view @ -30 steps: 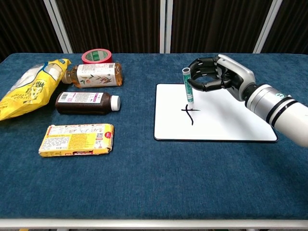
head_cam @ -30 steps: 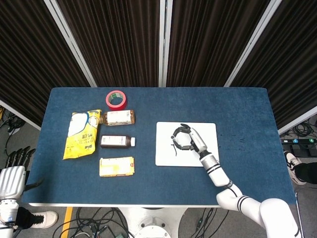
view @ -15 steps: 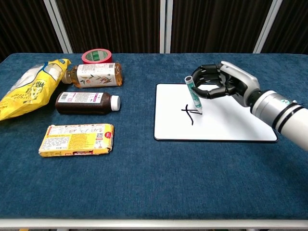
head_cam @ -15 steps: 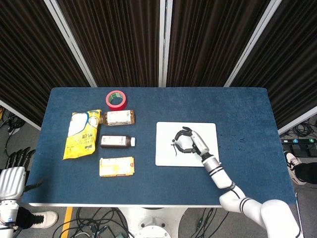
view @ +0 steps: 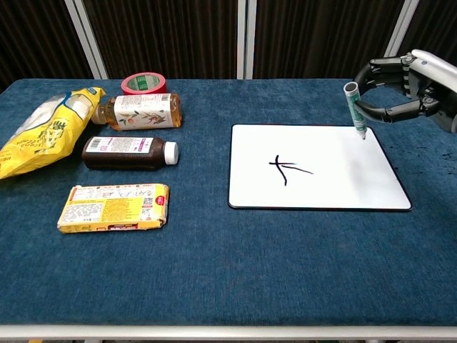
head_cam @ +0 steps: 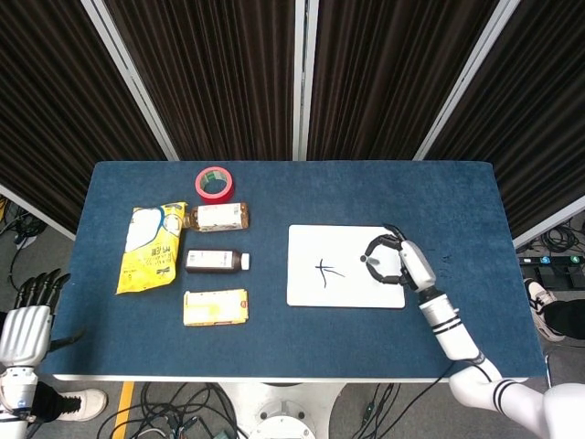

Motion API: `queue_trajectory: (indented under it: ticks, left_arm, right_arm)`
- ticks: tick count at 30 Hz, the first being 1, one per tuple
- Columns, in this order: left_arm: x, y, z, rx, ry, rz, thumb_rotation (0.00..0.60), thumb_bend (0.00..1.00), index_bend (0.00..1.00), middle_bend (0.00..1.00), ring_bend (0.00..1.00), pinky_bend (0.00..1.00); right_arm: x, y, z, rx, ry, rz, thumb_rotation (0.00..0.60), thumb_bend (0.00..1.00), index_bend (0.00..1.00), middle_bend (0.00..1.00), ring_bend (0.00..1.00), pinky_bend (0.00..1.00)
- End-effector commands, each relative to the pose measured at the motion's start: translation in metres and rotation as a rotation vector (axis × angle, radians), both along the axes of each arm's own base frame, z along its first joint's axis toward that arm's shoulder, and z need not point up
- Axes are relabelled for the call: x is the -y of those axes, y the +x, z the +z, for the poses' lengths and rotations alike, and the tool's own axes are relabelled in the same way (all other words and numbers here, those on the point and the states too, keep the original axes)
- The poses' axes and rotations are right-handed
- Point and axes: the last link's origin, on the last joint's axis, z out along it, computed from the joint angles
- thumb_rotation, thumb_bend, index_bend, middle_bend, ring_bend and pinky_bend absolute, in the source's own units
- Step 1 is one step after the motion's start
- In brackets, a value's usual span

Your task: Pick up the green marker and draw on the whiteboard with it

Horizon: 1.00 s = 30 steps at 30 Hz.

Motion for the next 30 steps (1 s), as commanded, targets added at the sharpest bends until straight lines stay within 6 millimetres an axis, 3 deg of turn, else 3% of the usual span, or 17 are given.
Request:
queue_trajectory:
  ticks: [1, 6, 10, 16, 24, 30]
  left_arm:
    - [0.0, 0.001, -0.001, 0.0, -0.004, 0.0, 0.6, 0.14, 0.12, 0.04, 0.0, 0.0]
    - [0.0, 0.004, -0.001, -0.006, -0.009, -0.004, 0.6, 0.14, 0.12, 0.04, 0.0, 0.0]
    - [0.0, 0.006, -0.002, -0.008, -0.014, -0.004, 0.6, 0.14, 0.12, 0.04, 0.0, 0.0]
    - [-0.001, 0.009, -0.003, -0.009, -0.02, -0.008, 0.6, 0.14, 0.12, 0.04, 0.0, 0.0]
    - [0.001, 0.009, -0.003, -0.012, -0.023, -0.002, 0.6, 0.14, 0.12, 0.04, 0.0, 0.0]
    - [0.001, 0.009, -0.003, -0.012, -0.022, -0.002, 0.6, 0.14, 0.12, 0.04, 0.0, 0.0]
  right_arm:
    - [0.014, -0.026, 0.03, -0.427, -0.135, 0.071, 0.6, 0.74, 0.64, 0.57, 0.32, 0.09]
    - [0.021, -0.048, 0.038, -0.871, -0.217, 0.146, 0.6, 0.72, 0.64, 0.56, 0.3, 0.05]
    - [0.021, -0.063, 0.035, -1.066, -0.23, 0.17, 0.6, 0.7, 0.62, 0.55, 0.27, 0.03]
    - [0.024, -0.081, 0.029, -1.18, -0.212, 0.138, 0.6, 0.7, 0.6, 0.53, 0.25, 0.0]
    - [0.025, -0.089, 0.015, -1.217, -0.171, 0.131, 0.6, 0.69, 0.55, 0.49, 0.22, 0.0]
    - [0.02, -0.099, 0.01, -1.268, -0.133, 0.125, 0.6, 0.65, 0.24, 0.32, 0.06, 0.0]
